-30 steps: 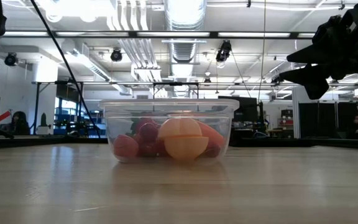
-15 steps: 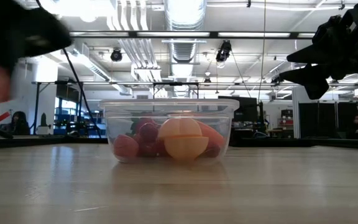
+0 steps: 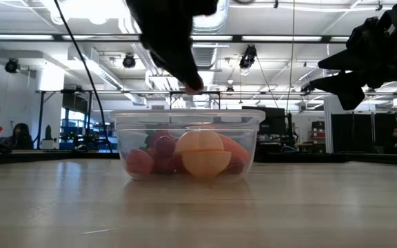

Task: Pick and placing Produce into tupperware
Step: Put the pink peach into the transparent container, then return to Home Position

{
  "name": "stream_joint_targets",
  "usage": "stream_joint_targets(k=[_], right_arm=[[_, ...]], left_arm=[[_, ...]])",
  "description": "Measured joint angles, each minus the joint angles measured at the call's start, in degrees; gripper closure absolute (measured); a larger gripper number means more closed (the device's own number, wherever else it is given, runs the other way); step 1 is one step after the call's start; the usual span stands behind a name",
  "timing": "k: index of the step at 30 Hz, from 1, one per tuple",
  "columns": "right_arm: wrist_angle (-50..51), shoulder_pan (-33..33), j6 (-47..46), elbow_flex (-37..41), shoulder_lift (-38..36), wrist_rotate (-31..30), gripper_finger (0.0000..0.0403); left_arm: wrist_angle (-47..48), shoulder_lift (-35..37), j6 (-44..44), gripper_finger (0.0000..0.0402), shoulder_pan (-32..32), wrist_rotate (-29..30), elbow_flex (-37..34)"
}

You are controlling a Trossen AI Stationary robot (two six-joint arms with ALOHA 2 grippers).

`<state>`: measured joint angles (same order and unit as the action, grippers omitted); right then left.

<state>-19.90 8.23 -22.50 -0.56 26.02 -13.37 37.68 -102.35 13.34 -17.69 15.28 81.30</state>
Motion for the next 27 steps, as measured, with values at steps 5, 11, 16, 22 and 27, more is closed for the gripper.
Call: stream_joint_targets(k=[5, 11, 16, 22, 27], right_arm=[[0.0, 0.0, 0.0, 0.0, 0.0, 0.0, 0.0177], [0.0, 0.0, 0.0, 0.0, 0.0, 0.0, 0.0177], [0.0, 0.0, 0.0, 0.0, 0.0, 0.0, 0.0177], [0.0, 0.0, 0.0, 0.0, 0.0, 0.0, 0.0177], [0.0, 0.0, 0.0, 0.0, 0.0, 0.0, 0.0177]], left_arm=[[-2.3, -0.5, 3.6, 0.0279, 6.7, -4.7, 0.1], [-3.2, -0.5, 5.9, 0.0222, 8.5, -6.3, 0.5], [-2.6, -0.2, 12.1, 0.0201, 5.9, -7.3, 0.9], [-1.4, 4.2, 19.2, 0.0199, 1.0, -11.0, 2.2], [0.4, 11.3, 28.4, 0.0199, -1.8, -11.3, 2.4]])
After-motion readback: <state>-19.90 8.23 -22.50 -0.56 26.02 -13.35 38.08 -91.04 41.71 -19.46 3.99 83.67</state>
